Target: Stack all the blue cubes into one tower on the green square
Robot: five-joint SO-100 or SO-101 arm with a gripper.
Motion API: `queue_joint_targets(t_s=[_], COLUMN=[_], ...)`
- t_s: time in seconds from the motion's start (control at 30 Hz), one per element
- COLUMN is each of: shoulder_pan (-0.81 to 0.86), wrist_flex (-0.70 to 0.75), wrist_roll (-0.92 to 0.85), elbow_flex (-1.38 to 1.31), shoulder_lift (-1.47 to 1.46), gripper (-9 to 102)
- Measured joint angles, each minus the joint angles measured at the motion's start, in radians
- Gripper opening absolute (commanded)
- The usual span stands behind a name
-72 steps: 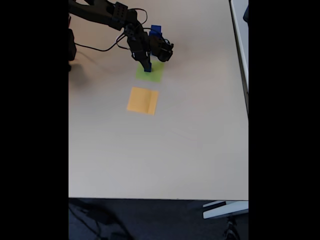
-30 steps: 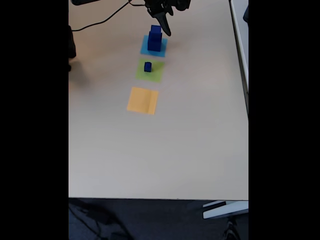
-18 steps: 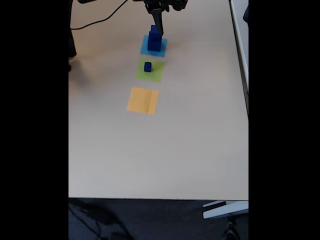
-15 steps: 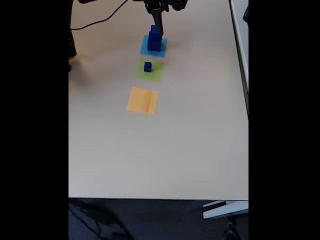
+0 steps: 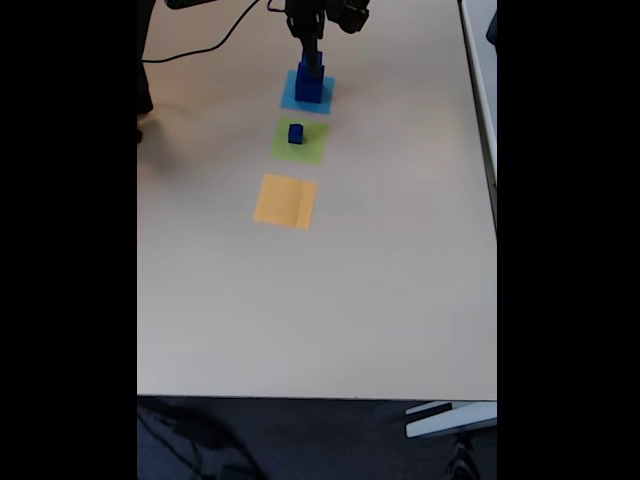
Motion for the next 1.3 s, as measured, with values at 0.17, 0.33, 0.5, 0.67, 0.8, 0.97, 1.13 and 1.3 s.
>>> queue_joint_targets(t_s=[0.17,0.33,0.5,0.67,0.8,0.97,1.13,1.3], shoulder_pan=[0.020,0.023,0.018,0.018,0.018,0.018,0.018,0.023], wrist_flex=[0.025,0.037,0.055,0.078,0.078,0.078,0.087,0.089], wrist_roll=[-0.035,-0.040,-0.044,-0.049,-0.049,-0.057,-0.064,-0.071], elbow_flex=[-0.026,-0.057,-0.080,-0.100,-0.101,-0.101,-0.101,-0.101], shoulder_lift=[-0.035,-0.092,-0.115,-0.115,-0.115,-0.115,-0.115,-0.115], gripper=[46,46,42,33,31,27,23,12])
